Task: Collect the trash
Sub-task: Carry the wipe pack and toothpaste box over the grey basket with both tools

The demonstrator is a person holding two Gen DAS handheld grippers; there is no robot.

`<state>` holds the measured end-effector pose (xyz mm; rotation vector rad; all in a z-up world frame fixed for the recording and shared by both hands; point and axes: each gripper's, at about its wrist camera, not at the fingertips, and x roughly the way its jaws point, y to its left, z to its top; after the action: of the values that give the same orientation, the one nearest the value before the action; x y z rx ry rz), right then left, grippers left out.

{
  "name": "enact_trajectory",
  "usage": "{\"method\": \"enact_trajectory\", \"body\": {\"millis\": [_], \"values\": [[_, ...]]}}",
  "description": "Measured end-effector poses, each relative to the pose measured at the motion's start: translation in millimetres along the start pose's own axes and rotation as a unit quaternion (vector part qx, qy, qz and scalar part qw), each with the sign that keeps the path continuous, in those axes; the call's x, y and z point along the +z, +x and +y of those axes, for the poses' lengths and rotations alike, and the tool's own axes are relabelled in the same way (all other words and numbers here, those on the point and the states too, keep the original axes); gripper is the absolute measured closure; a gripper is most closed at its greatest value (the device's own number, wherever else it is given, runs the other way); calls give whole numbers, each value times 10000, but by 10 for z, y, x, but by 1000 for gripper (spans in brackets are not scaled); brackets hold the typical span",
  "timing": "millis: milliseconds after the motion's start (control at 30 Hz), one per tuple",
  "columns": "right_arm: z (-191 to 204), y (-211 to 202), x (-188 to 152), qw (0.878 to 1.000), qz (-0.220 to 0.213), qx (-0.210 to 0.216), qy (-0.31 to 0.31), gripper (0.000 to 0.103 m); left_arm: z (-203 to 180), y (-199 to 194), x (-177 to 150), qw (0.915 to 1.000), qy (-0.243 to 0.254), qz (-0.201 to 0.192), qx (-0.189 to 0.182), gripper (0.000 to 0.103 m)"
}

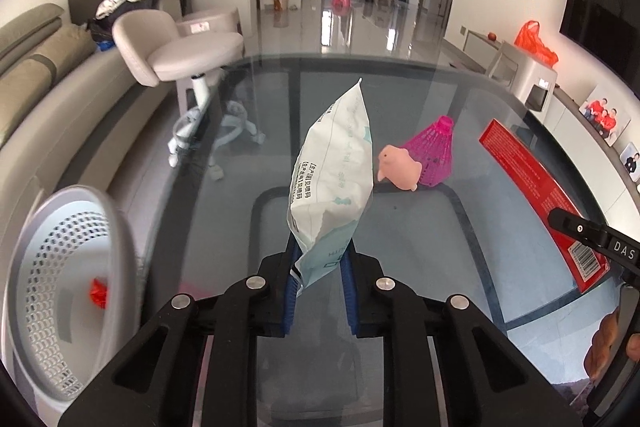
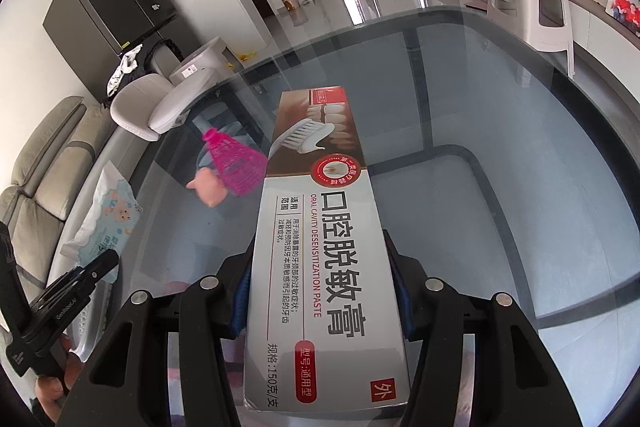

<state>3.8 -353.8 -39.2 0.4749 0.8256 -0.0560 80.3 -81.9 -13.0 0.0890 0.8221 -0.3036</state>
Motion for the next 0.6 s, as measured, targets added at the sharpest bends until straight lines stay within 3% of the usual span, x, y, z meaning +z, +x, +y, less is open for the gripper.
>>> {"method": "enact_trajectory", "body": {"millis": [333, 600], "values": [[516, -396, -238, 9990, -138, 248, -343, 50, 383, -615, -123, 9987, -191, -423, 231, 84], [1301, -418, -381, 9942, -52, 622, -873, 50, 948, -920, -321, 9959, -402, -534, 603, 84]]}}
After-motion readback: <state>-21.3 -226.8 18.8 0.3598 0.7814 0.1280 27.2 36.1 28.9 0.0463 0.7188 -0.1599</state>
